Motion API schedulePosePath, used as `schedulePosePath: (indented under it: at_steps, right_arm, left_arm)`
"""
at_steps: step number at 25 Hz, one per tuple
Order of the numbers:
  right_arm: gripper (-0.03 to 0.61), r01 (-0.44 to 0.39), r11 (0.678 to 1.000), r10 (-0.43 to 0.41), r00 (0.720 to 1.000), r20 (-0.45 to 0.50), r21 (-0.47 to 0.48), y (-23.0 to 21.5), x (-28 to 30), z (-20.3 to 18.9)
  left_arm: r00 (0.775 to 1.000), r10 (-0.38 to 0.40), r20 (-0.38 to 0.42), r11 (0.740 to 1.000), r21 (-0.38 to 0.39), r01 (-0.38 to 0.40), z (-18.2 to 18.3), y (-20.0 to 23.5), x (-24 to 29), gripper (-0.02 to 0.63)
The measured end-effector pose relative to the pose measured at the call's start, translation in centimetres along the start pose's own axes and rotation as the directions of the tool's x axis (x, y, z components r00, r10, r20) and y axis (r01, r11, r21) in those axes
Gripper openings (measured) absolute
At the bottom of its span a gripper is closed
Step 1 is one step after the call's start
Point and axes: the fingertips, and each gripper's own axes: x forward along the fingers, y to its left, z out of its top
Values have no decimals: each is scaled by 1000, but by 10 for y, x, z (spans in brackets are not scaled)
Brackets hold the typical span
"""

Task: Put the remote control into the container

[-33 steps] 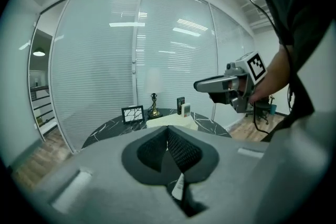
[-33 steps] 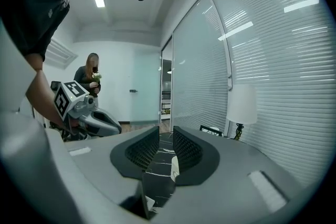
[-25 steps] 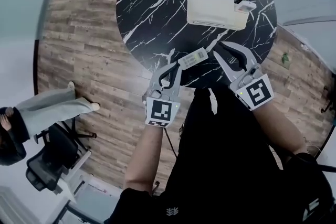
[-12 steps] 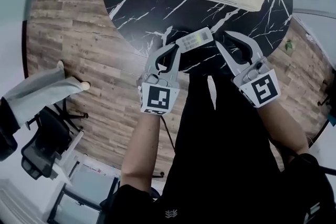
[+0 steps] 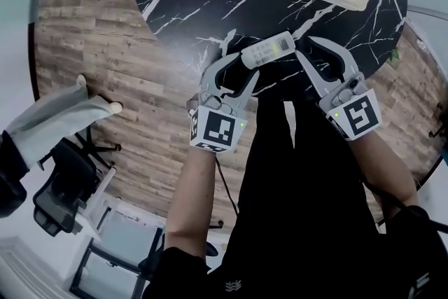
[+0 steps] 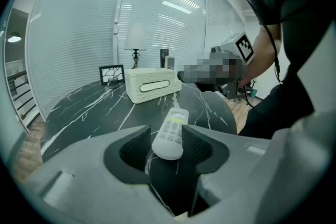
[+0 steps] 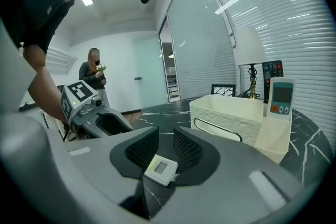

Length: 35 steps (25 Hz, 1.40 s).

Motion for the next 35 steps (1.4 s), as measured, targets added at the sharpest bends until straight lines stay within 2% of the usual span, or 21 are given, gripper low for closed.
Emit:
schedulePosePath:
  at_steps: [5, 9, 14, 21, 24, 29, 35]
  right_arm:
    - [92, -1, 1000, 1, 1000, -11, 19, -3, 5, -8]
    - [93, -9, 1000, 10, 1000, -21, 28, -3, 9, -11]
    - [94, -14, 999, 14, 1000, -23, 38, -5, 12, -12]
    - [94, -10, 999, 11, 1000, -23, 49, -8, 12, -13]
    - [94, -5, 999, 6, 1000, -23, 50, -10, 11, -11]
    - [94, -3, 998, 4, 1000, -15, 55, -12, 6, -8]
    - [94, -1, 998, 1, 1000, -5, 55, -12, 3, -5]
  left_arm:
    - [997, -63, -52, 998, 11, 63, -8, -8, 14, 292]
    - [995, -66, -80, 998, 5, 67, -13, -6, 22, 330]
    - [986, -78, -146, 997, 15, 81, -25, -4, 31, 330]
    - [977, -95, -191, 995, 8, 99, -29, -6, 41, 327]
    - [976, -86, -202, 996, 9, 90, -29, -5, 44, 280]
    - [965, -82, -250, 995, 28, 92, -35, -7, 46, 272]
    - [964, -85, -251, 996, -11, 85, -33, -7, 47, 265]
